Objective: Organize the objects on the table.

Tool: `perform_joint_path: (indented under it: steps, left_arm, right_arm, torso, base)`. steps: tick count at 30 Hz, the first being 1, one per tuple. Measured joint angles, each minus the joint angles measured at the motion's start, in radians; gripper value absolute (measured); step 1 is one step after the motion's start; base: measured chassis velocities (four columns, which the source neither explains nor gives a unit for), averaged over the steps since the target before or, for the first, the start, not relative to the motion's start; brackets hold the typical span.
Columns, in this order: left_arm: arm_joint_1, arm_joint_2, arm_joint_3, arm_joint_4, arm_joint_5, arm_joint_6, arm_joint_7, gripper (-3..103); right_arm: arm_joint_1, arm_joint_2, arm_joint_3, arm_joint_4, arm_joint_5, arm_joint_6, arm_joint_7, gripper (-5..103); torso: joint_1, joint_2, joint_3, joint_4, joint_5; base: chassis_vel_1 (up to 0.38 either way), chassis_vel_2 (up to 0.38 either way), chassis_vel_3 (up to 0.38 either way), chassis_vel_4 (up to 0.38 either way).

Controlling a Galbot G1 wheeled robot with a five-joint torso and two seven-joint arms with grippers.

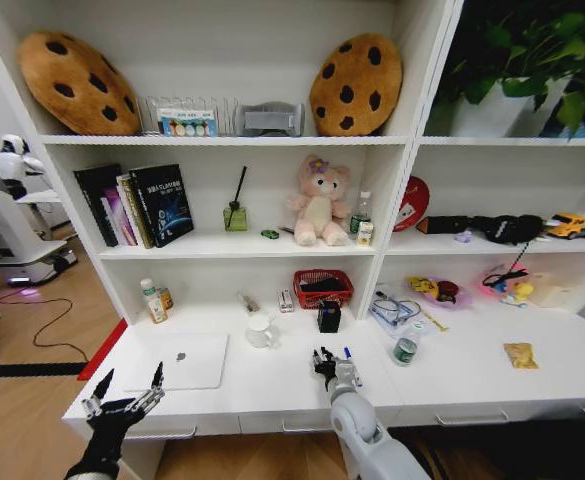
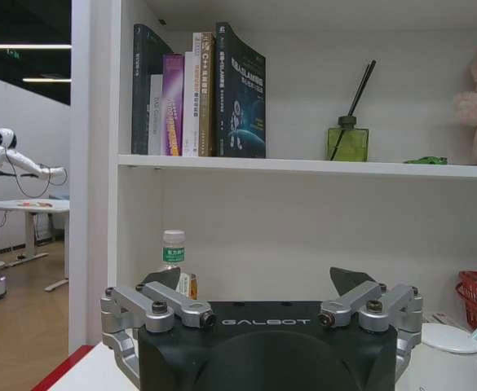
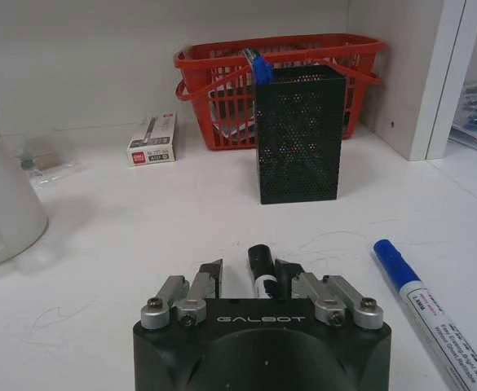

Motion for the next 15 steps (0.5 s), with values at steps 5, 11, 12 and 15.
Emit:
perform_joint_path:
  steps: [5,11,12,15]
  left_arm:
    - [0.0,0.0,0.0,0.0,0.0,0.0,0.0,100]
    - [0.0,0.0,0.0,0.0,0.0,0.0,0.0,100]
    - [0.0,0.0,0.0,0.0,0.0,0.0,0.0,100]
    - [0.0,0.0,0.0,0.0,0.0,0.0,0.0,100]
  right_arm:
    - [0.004,-0.001,0.001,-0.008,0.002,0.0,0.0,30]
    - [0.006,-0.005,0.0,-0.013,0.006,0.0,-0.008,12]
    - [0.005,-0.006,0.0,-0.013,0.006,0.0,-0.012,12]
    - [0.004,-0.009,0.003,-0.01,0.007,0.004,-0.024,12]
  torso:
    - [0.0,0.0,0.0,0.0,0.0]
    - [0.0,0.0,0.0,0.0,0.0]
    - [0.0,0.0,0.0,0.0,0.0001]
    - [0.0,0.0,0.0,0.0,0.0003]
  base:
    - [0.0,0.0,0.0,0.0]
    - [0.0,0.0,0.0,0.0]
    - [0.0,0.0,0.0,0.0]
    - [0.0,0.0,0.0,0.0]
